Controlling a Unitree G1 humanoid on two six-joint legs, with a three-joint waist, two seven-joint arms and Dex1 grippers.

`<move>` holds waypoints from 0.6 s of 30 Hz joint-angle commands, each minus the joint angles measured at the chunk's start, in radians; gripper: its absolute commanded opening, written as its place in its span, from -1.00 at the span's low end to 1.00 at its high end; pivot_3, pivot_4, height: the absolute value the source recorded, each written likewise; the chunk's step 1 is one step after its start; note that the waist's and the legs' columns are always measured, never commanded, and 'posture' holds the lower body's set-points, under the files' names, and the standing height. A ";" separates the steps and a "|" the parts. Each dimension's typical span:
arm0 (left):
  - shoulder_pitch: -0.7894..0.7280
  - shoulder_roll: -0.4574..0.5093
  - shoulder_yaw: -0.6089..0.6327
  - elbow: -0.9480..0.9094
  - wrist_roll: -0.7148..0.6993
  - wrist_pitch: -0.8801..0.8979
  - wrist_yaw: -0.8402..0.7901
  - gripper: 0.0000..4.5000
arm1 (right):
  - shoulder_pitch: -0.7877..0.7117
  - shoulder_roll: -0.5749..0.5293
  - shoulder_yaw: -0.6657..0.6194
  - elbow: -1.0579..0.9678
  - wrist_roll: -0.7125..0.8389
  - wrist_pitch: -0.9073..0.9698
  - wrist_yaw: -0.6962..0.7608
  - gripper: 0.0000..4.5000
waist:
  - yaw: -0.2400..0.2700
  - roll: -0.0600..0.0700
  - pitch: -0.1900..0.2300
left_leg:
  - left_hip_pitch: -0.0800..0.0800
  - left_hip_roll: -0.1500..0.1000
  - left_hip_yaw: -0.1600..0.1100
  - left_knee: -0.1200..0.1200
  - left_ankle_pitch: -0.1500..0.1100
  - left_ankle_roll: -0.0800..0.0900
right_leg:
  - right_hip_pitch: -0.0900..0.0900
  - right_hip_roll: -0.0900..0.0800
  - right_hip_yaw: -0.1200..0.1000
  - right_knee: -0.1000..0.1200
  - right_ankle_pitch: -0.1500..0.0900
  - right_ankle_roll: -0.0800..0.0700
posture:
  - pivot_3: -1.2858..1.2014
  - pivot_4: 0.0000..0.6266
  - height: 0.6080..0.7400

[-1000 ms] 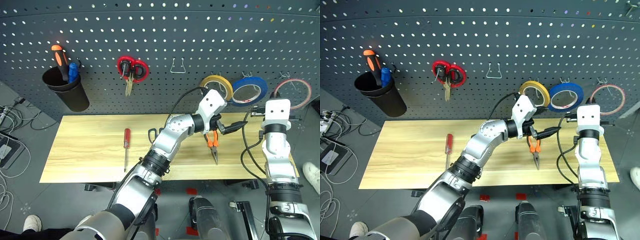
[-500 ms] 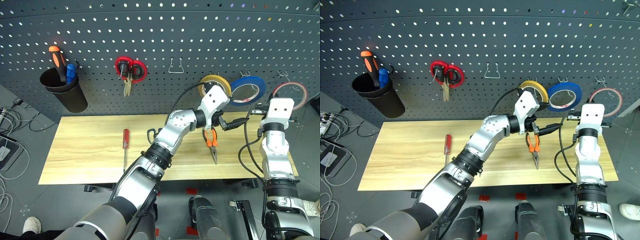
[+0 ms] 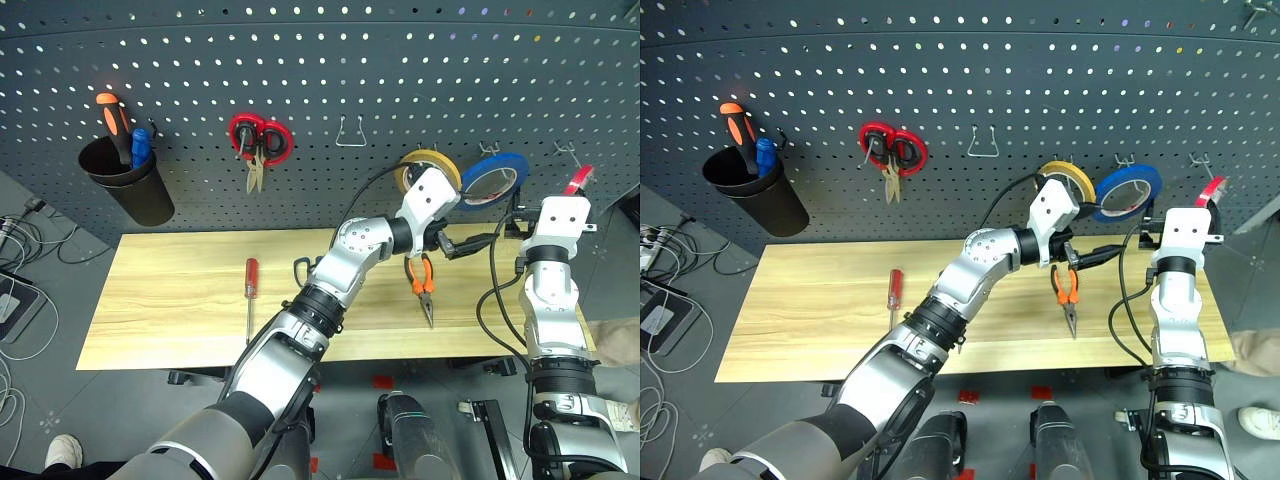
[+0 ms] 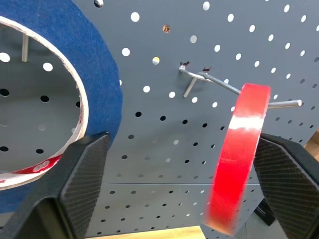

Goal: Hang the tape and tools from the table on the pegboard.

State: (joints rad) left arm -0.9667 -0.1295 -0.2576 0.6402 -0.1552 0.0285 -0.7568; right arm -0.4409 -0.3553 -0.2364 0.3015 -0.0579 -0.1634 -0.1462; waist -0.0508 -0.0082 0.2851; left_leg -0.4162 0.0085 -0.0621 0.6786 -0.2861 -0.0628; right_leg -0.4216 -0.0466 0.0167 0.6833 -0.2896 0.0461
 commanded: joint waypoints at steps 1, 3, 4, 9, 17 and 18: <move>-0.033 -0.060 0.010 -0.007 -0.012 -0.022 -0.009 1.00 | -0.003 -0.011 -0.025 -0.019 0.011 -0.011 -0.003 0.99 | 0.000 0.000 0.000 | 0.000 0.000 0.000 0.000 0.000 0.000 | 0.000 0.000 0.000 0.000 0.000 0.000 | -0.02 -0.33 1.00; -0.030 -0.060 0.010 -0.009 -0.011 -0.022 -0.009 1.00 | -0.003 -0.009 -0.025 -0.020 0.006 -0.007 -0.011 0.99 | 0.000 0.000 0.000 | 0.000 0.000 0.000 0.000 0.000 0.000 | 0.000 0.000 0.000 0.001 0.000 0.000 | -0.02 -0.32 1.00; -0.030 -0.060 0.010 -0.009 -0.011 -0.022 -0.009 1.00 | -0.003 -0.009 -0.024 -0.021 0.004 -0.006 -0.013 0.99 | 0.000 0.000 0.000 | 0.000 0.000 0.000 0.000 0.000 0.000 | 0.000 0.000 0.000 0.001 0.000 0.000 | -0.02 -0.32 1.00; -0.025 -0.058 0.010 -0.021 -0.013 -0.016 -0.010 1.00 | 0.004 -0.004 -0.021 -0.023 0.002 0.000 -0.020 0.99 | 0.000 0.000 0.000 | 0.000 0.000 0.000 0.000 0.000 0.000 | 0.000 0.000 0.000 0.003 0.000 0.000 | -0.02 -0.32 1.00; 0.012 -0.036 0.013 -0.119 -0.031 0.039 -0.020 1.00 | 0.035 0.000 -0.025 -0.055 0.003 0.010 -0.023 0.99 | 0.000 0.000 0.000 | 0.000 0.000 0.001 0.001 0.000 0.000 | 0.000 0.000 0.000 0.006 0.000 0.000 | -0.02 -0.32 1.00; 0.021 -0.032 0.011 -0.133 -0.031 0.047 -0.021 1.00 | 0.040 0.001 -0.026 -0.062 0.005 0.014 -0.022 0.99 | 0.000 0.000 0.000 | 0.000 0.000 0.001 0.001 0.000 0.000 | 0.000 0.000 0.000 0.006 0.000 0.000 | -0.02 -0.32 1.00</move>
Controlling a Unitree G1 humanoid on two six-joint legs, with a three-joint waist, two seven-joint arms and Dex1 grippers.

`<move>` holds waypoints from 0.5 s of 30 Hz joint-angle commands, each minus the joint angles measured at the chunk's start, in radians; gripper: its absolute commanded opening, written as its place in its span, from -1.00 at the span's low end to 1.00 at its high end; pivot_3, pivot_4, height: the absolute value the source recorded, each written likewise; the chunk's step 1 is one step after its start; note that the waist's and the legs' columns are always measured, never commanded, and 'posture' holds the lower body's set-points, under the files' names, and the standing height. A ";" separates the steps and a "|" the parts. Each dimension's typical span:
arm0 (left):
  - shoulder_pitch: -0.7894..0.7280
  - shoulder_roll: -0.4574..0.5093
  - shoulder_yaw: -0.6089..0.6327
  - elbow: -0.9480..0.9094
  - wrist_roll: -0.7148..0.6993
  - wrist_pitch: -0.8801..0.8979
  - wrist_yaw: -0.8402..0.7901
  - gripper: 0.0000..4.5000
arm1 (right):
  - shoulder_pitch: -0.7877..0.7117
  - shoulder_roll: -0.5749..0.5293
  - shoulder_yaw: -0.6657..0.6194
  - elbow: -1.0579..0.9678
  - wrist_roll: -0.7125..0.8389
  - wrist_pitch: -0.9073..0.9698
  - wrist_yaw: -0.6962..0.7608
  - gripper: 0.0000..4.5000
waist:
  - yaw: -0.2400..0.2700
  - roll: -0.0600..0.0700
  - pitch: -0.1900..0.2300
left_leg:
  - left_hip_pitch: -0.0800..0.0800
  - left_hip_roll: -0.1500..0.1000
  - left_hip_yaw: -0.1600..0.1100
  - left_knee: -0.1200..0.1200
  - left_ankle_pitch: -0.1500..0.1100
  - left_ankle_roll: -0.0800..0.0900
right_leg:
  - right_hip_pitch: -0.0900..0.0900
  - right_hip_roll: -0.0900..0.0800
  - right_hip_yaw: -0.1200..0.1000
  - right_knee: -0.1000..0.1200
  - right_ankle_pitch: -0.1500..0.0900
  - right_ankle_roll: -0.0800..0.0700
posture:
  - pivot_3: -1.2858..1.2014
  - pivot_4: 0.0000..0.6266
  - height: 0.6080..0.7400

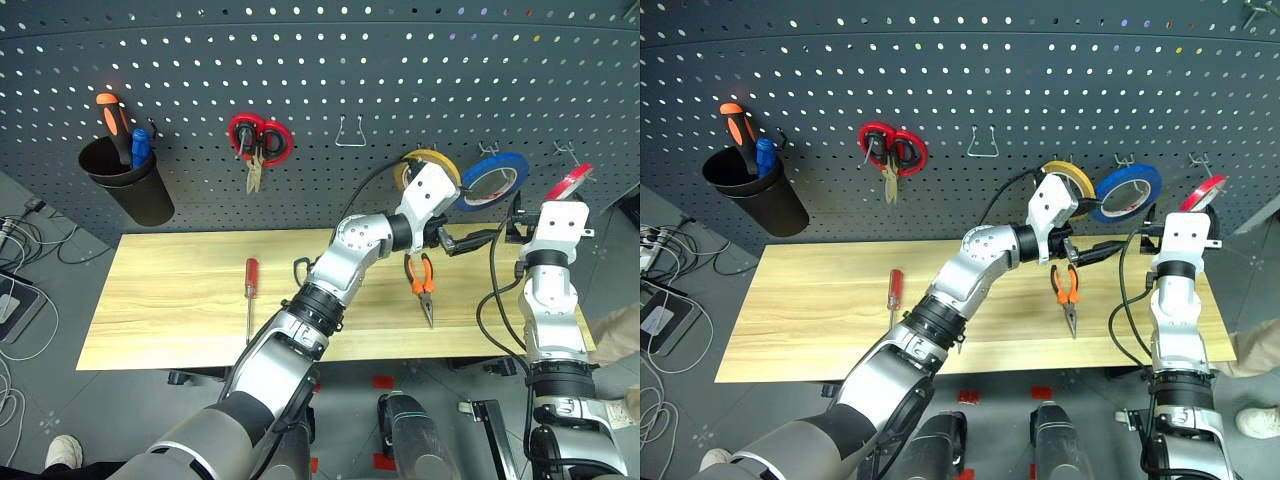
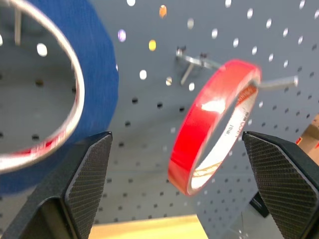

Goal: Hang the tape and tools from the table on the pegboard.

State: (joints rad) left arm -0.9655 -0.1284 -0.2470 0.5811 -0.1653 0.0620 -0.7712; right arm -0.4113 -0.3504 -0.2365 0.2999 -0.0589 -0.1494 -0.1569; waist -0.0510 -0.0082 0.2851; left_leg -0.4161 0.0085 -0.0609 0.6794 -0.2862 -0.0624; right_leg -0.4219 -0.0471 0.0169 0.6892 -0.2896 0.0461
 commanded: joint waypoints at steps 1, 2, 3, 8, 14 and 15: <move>0.029 -0.030 -0.001 -0.090 -0.021 0.022 -0.006 1.00 | 0.017 -0.005 -0.029 -0.071 0.008 0.006 -0.011 0.99 | -0.001 0.000 0.000 | 0.000 0.000 0.000 0.000 0.000 0.000 | 0.000 0.000 0.000 0.000 0.000 0.000 | -0.02 -0.32 1.00; 0.038 -0.026 -0.002 -0.106 -0.021 0.031 -0.004 1.00 | 0.023 -0.005 -0.033 -0.081 0.011 0.012 -0.011 0.99 | -0.001 0.000 0.000 | 0.000 0.000 0.000 0.000 0.000 0.000 | 0.000 0.000 0.000 0.000 0.000 0.000 | -0.02 -0.32 1.00; 0.054 -0.018 -0.003 -0.133 -0.024 0.046 -0.004 1.00 | 0.036 -0.005 -0.039 -0.102 0.017 0.023 -0.008 0.99 | -0.001 0.000 0.000 | 0.000 0.000 0.000 0.000 0.000 0.000 | 0.000 0.000 0.000 0.000 0.000 0.000 | -0.01 -0.31 1.00; 0.152 0.037 -0.012 -0.307 -0.036 0.144 -0.010 1.00 | 0.112 -0.003 -0.060 -0.230 0.037 0.090 0.018 0.99 | -0.001 0.002 -0.002 | 0.000 0.000 0.000 0.000 0.000 0.000 | 0.000 0.000 0.001 0.001 0.000 0.000 | -0.02 -0.30 1.00; 0.265 0.108 -0.012 -0.488 -0.049 0.253 0.001 1.00 | 0.204 0.000 -0.054 -0.404 0.083 0.200 0.089 0.99 | -0.002 0.005 -0.006 | 0.001 0.000 0.001 0.001 0.000 0.000 | 0.000 0.000 0.002 0.002 0.000 0.000 | -0.02 -0.29 1.00; 0.286 0.120 -0.011 -0.513 -0.048 0.266 0.007 1.00 | 0.225 0.002 -0.049 -0.441 0.093 0.222 0.107 0.99 | -0.002 0.006 -0.008 | 0.001 0.000 0.001 0.001 0.000 0.000 | 0.000 0.000 0.002 0.002 0.000 0.000 | -0.02 -0.29 1.00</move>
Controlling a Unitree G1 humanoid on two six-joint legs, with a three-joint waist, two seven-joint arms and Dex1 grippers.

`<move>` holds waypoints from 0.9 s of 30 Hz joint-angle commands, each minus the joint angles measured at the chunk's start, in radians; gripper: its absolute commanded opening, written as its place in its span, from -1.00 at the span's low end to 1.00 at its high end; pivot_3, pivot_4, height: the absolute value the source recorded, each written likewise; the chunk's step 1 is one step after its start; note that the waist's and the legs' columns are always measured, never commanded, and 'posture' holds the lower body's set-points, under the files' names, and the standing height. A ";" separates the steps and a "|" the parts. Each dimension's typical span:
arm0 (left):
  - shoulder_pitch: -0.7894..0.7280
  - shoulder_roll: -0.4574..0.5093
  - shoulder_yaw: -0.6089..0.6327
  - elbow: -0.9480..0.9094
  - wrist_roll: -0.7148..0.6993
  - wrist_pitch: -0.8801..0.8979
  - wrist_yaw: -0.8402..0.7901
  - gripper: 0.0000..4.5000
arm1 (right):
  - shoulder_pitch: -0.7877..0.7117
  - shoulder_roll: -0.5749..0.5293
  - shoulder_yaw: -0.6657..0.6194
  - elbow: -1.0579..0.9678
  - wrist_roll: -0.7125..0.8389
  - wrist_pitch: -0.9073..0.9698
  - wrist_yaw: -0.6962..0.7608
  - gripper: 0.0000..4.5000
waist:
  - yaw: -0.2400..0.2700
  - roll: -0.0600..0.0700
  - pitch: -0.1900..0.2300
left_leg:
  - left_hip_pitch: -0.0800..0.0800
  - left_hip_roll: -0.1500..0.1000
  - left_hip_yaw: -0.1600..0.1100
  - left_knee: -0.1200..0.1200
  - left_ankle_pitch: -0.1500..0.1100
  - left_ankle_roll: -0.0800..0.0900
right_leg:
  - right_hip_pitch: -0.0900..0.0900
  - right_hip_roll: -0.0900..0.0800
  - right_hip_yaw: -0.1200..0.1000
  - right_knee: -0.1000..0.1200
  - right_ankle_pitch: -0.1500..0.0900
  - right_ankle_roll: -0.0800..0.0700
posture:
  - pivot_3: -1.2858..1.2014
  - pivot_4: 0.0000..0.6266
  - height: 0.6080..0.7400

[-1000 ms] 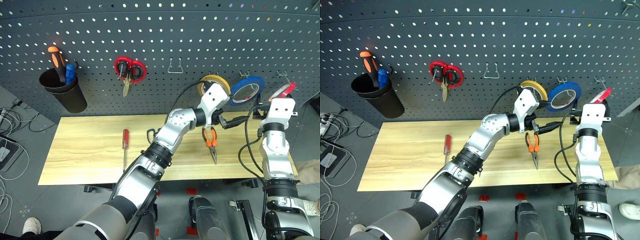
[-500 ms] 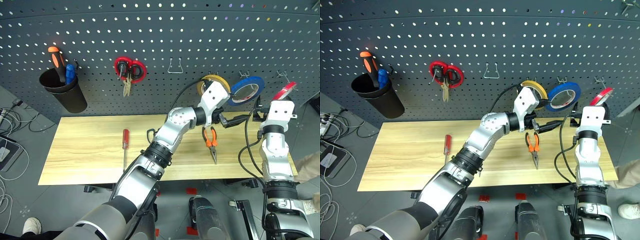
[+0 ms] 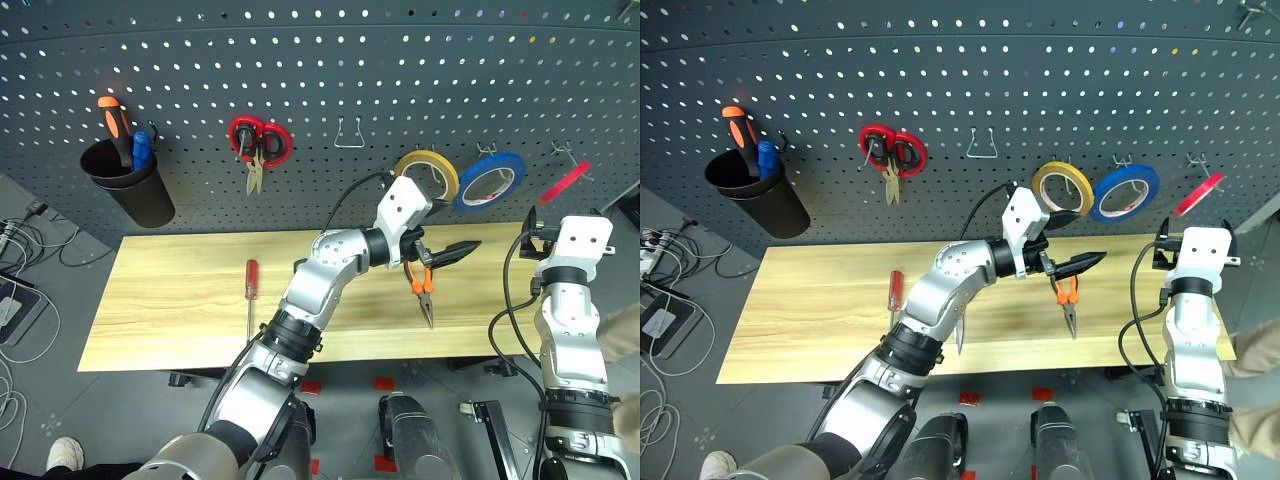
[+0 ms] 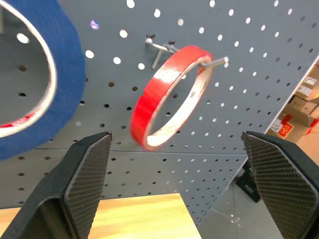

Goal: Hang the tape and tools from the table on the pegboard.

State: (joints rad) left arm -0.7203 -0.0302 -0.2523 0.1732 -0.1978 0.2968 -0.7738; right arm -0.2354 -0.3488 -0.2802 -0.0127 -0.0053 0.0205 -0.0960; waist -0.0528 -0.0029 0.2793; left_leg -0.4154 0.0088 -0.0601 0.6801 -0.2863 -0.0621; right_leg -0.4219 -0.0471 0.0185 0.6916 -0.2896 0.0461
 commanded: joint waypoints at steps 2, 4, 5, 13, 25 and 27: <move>0.083 0.046 -0.002 -0.153 -0.015 0.059 0.023 1.00 | 0.097 0.001 0.008 -0.208 0.066 0.100 0.090 0.99 | 0.000 0.001 -0.005 | 0.000 0.000 0.000 0.000 0.000 0.000 | 0.000 0.000 0.000 0.000 0.000 0.000 | -0.02 -0.29 1.00; 0.108 0.062 -0.001 -0.186 -0.017 0.080 0.033 1.00 | 0.124 0.001 0.012 -0.258 0.081 0.138 0.115 0.99 | 0.000 0.001 -0.007 | 0.000 0.000 0.000 0.000 0.000 0.000 | 0.000 0.000 0.000 0.000 0.000 0.000 | -0.02 -0.24 1.00; 0.145 0.084 0.000 -0.223 -0.018 0.100 0.037 1.00 | 0.152 0.004 0.017 -0.295 0.106 0.166 0.139 0.99 | 0.000 0.001 -0.007 | 0.000 0.000 0.000 0.000 0.000 0.001 | 0.000 0.000 0.000 0.000 0.000 0.000 | -0.02 -0.24 1.00; 0.359 0.241 0.030 -0.429 -0.033 0.184 0.054 1.00 | 0.287 -0.009 0.066 -0.495 0.220 0.367 0.272 0.99 | 0.002 0.001 -0.007 | 0.001 0.001 -0.001 0.000 -0.001 0.001 | 0.001 0.000 0.001 0.000 0.000 0.000 | 0.00 -0.17 1.00; 0.671 0.390 0.059 -0.571 -0.021 0.196 0.120 1.00 | 0.267 0.044 0.284 -0.556 0.224 0.806 0.235 0.99 | 0.018 -0.004 -0.003 | 0.003 0.001 -0.007 0.001 -0.005 0.009 | 0.003 -0.001 0.000 -0.004 0.000 0.000 | 0.06 0.12 1.00; 0.676 0.397 0.054 -0.554 -0.012 0.177 0.124 1.00 | 0.241 0.060 0.286 -0.536 0.218 0.850 0.220 0.99 | 0.023 -0.006 0.000 | 0.003 0.001 -0.008 0.001 -0.005 0.009 | 0.003 -0.001 0.000 -0.004 0.000 0.000 | 0.07 0.17 1.00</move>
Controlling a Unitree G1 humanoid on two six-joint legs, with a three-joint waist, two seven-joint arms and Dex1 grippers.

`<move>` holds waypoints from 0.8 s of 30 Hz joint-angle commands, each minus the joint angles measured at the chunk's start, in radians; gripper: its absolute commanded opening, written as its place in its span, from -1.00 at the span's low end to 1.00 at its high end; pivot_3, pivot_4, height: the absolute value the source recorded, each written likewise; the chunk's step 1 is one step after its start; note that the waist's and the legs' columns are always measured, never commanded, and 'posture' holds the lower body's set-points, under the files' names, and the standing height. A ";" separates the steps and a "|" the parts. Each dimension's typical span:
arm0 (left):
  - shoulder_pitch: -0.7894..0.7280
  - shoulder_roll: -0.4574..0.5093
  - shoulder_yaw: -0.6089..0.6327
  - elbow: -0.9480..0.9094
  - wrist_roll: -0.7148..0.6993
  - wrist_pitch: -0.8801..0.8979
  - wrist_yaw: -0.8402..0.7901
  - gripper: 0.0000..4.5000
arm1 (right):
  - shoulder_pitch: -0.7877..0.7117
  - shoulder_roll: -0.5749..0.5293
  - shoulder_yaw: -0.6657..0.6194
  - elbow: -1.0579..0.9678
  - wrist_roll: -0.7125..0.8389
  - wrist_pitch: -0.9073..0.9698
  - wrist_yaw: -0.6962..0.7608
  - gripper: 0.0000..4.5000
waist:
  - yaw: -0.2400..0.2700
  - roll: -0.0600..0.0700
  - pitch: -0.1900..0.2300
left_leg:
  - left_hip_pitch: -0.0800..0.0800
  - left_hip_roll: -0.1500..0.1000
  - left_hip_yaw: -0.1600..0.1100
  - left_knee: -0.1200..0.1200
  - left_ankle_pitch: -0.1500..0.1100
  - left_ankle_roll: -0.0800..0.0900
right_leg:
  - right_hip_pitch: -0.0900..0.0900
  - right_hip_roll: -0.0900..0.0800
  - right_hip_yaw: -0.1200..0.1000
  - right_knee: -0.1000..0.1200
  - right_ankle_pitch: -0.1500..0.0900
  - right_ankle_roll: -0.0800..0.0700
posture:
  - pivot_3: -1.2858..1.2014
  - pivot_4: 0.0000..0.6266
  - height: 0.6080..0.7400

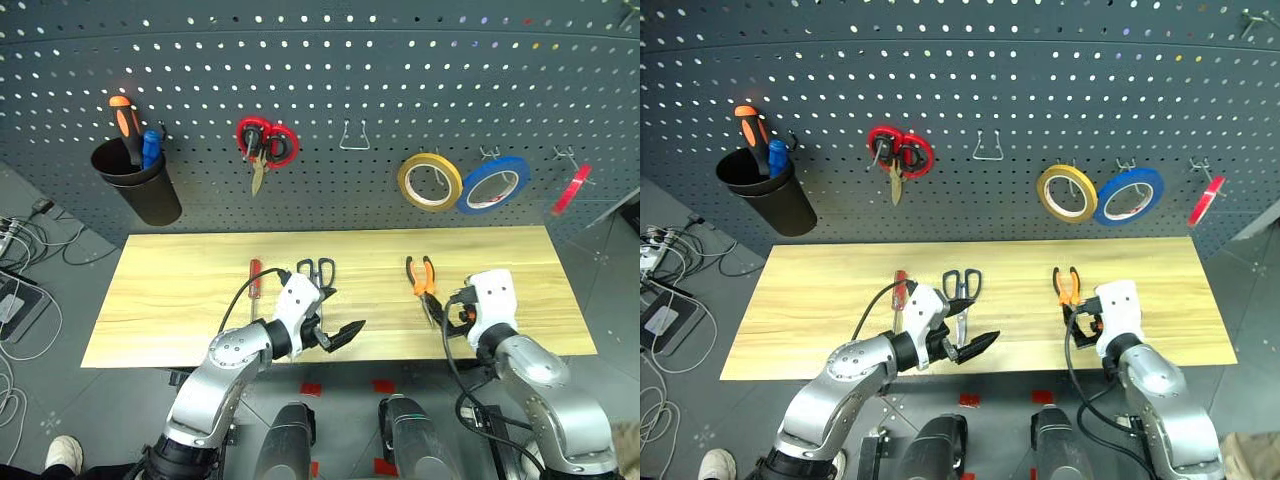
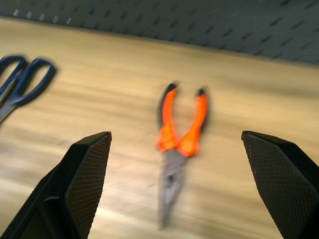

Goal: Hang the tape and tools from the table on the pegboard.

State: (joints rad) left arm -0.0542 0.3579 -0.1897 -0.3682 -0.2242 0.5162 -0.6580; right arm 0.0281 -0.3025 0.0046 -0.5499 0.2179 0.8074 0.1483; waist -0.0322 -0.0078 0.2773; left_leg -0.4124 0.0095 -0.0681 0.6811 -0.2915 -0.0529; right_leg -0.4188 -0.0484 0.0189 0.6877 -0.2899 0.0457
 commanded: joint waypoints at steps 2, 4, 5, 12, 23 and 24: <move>0.000 0.012 -0.012 0.007 0.020 -0.054 0.009 1.00 | -0.060 0.022 0.001 0.032 -0.012 0.096 -0.034 0.99 | 0.005 -0.002 0.006 | 0.000 -0.001 -0.001 0.000 0.000 0.000 | 0.000 0.000 -0.001 0.000 0.000 0.000 | 0.07 0.20 1.00; -0.015 0.012 -0.015 0.025 0.022 -0.062 0.010 1.00 | -0.103 0.031 0.001 0.073 -0.019 0.113 -0.044 0.99 | 0.005 -0.004 0.014 | 0.001 -0.001 -0.002 0.000 0.000 0.000 | 0.001 0.000 0.000 0.000 0.000 0.000 | 0.08 0.24 1.00; -0.023 0.010 -0.017 0.032 0.023 -0.065 0.011 1.00 | -0.125 0.036 -0.001 0.094 -0.020 0.116 -0.045 0.99 | 0.005 -0.005 0.020 | 0.002 -0.002 -0.002 0.000 0.000 0.000 | 0.002 0.000 -0.001 0.000 0.000 0.000 | 0.09 0.26 1.00; -0.060 0.007 -0.030 0.072 0.026 -0.084 0.009 1.00 | -0.257 0.063 -0.001 0.284 -0.046 0.042 -0.041 0.99 | 0.005 -0.007 0.053 | 0.003 -0.001 -0.002 -0.001 0.000 0.000 | 0.003 0.001 -0.001 0.000 0.000 0.000 | 0.10 0.37 1.00; -0.064 0.005 -0.026 0.042 0.009 -0.050 0.019 1.00 | -0.406 0.095 -0.007 0.493 -0.097 -0.014 -0.072 0.99 | 0.006 -0.006 0.093 | 0.001 0.000 -0.002 -0.001 0.000 0.000 | -0.001 0.001 0.000 0.002 0.000 0.000 | 0.12 0.46 1.00; -0.064 0.004 -0.027 0.039 0.008 -0.047 0.020 1.00 | -0.420 0.092 -0.003 0.516 -0.104 -0.019 -0.069 0.99 | 0.007 -0.006 0.097 | 0.001 0.001 -0.002 -0.001 0.000 0.000 | -0.002 0.001 0.000 0.002 0.000 0.000 | 0.12 0.47 1.00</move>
State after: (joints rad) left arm -0.1266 0.3667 -0.2110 -0.2806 -0.2006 0.4689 -0.6411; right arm -0.3827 -0.2103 0.0024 -0.0395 0.1294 0.8104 0.0805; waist -0.0257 -0.0137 0.3742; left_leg -0.4117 0.0101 -0.0696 0.6800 -0.2915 -0.0528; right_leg -0.4205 -0.0471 0.0187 0.6898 -0.2901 0.0454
